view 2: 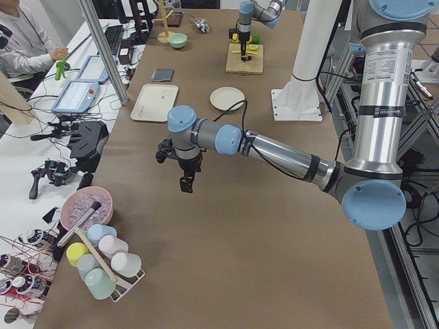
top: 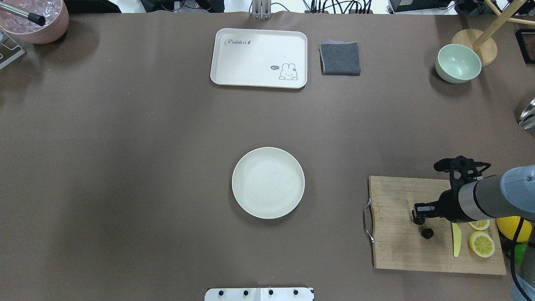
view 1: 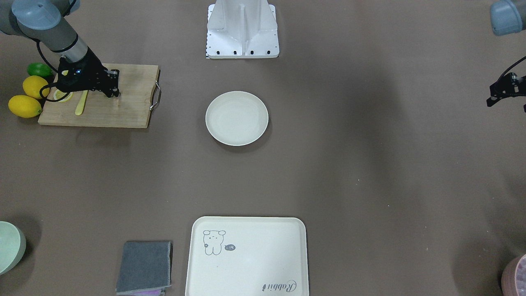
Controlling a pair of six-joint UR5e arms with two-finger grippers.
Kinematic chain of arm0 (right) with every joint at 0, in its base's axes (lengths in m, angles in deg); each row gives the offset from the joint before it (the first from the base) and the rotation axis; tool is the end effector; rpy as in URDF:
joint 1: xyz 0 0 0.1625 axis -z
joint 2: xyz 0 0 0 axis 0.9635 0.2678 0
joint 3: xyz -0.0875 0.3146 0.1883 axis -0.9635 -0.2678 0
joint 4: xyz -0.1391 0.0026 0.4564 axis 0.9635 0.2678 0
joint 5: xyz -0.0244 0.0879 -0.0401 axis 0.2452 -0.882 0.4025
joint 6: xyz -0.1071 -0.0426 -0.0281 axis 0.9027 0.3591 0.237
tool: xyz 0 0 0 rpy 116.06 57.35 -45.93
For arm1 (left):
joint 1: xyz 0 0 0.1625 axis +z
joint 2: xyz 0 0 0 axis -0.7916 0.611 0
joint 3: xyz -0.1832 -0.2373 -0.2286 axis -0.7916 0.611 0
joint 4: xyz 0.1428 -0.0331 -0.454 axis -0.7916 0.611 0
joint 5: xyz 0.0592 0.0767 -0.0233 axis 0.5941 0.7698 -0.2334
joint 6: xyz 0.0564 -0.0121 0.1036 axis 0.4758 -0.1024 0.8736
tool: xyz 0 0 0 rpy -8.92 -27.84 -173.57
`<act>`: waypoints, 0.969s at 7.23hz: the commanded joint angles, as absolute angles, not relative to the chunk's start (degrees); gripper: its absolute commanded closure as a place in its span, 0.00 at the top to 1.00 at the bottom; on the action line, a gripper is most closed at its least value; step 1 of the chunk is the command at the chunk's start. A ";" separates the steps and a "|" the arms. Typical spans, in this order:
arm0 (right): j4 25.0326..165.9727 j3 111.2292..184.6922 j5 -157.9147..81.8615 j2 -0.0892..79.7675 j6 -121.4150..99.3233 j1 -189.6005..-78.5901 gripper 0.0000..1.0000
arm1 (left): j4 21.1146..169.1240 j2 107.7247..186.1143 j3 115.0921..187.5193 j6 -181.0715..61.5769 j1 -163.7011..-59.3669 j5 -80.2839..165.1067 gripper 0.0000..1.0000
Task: Place red cherry on plate
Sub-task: 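Lower the right gripper and grasp the dark red cherries by the stem, then carry the cherries with the right gripper over the white plate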
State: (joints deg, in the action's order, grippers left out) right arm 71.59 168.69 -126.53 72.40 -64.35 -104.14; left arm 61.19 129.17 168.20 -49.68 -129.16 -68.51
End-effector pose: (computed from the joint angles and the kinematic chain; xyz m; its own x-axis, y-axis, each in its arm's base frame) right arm -0.4050 -0.3341 0.4398 0.6177 -0.0177 0.7863 -0.0094 0.9995 0.0299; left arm 0.0757 -0.5565 0.4495 0.7021 0.2270 -0.6749 -0.1665 0.9739 0.1544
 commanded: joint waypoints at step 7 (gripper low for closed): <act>131.80 178.98 -135.68 29.52 -64.94 -113.84 0.00 | 62.69 128.38 166.95 -49.76 -128.98 -68.59 0.99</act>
State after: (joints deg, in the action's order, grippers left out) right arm 121.12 178.62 -135.67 39.35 -64.63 -113.68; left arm 62.67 128.39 167.42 -49.80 -129.01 -68.59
